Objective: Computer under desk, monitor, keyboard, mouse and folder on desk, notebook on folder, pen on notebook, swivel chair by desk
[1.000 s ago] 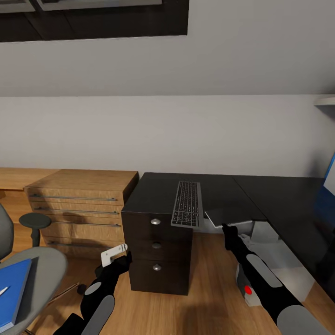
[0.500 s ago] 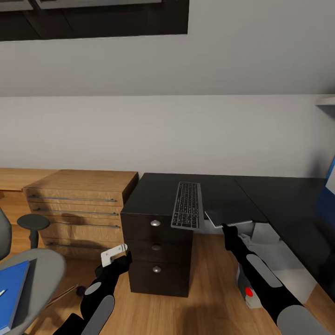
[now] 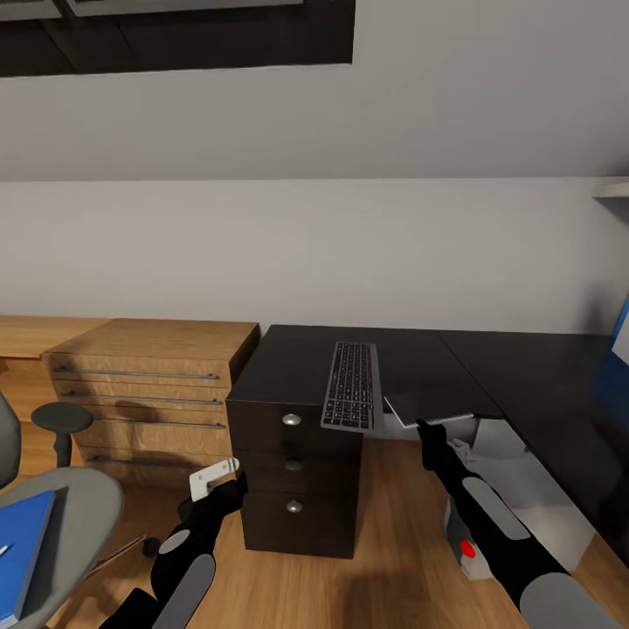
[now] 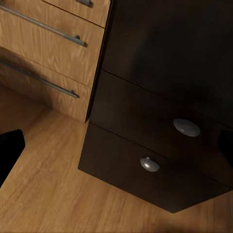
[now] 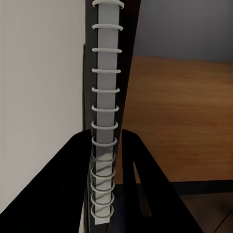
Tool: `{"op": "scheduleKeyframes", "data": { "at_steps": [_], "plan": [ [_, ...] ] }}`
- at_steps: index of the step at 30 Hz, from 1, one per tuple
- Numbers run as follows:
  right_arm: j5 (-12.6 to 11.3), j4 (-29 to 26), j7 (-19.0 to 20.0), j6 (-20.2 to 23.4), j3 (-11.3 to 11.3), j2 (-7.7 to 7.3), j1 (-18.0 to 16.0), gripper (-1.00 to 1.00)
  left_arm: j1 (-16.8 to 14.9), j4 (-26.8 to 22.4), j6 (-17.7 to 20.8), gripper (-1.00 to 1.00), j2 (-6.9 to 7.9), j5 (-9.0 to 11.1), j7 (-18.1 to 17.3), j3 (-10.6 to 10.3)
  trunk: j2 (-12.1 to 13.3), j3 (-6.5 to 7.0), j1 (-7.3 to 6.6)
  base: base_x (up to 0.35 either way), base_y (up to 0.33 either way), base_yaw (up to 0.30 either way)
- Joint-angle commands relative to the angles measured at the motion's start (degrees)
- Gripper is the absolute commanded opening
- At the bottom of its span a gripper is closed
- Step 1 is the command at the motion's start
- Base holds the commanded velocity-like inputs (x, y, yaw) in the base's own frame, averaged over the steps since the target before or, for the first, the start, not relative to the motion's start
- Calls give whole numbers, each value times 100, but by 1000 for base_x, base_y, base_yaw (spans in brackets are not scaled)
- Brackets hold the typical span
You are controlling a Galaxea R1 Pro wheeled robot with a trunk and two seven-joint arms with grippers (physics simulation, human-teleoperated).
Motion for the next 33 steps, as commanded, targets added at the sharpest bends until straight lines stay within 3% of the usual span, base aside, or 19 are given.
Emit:
{"op": "scheduleKeyframes", "data": {
  "at_steps": [1, 33],
  "plan": [
    [-71, 39, 4, -3, 22, -7, -2, -100, -6, -8, 17, 100, 4, 27, 44, -13, -2, -7, 0, 8, 0, 0],
    [-63, 39, 4, -3, 22, -7, -2, -100, -6, -8, 8, 100, 6, 6, 48, -13, -2, -7, 0, 30, 0, 0]
  ]
}}
